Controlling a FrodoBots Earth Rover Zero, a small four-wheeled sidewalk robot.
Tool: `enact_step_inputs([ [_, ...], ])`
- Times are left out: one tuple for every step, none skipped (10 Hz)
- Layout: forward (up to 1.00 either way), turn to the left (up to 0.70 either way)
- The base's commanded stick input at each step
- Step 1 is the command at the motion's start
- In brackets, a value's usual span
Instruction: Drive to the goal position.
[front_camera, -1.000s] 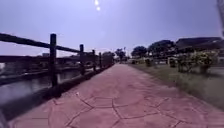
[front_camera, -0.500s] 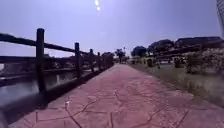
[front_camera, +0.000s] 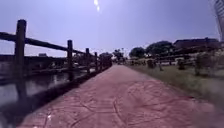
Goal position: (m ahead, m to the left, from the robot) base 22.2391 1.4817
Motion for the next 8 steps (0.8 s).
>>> enact_step_inputs([
  [1.00, 0.01],
  [1.00, 0.01],
  [1.00, 0.01],
  [1.00, -0.01],
  [1.00, -0.10],
  [1.00, -0.20],
  [1.00, -0.30],
  [1.00, -0.39],
])
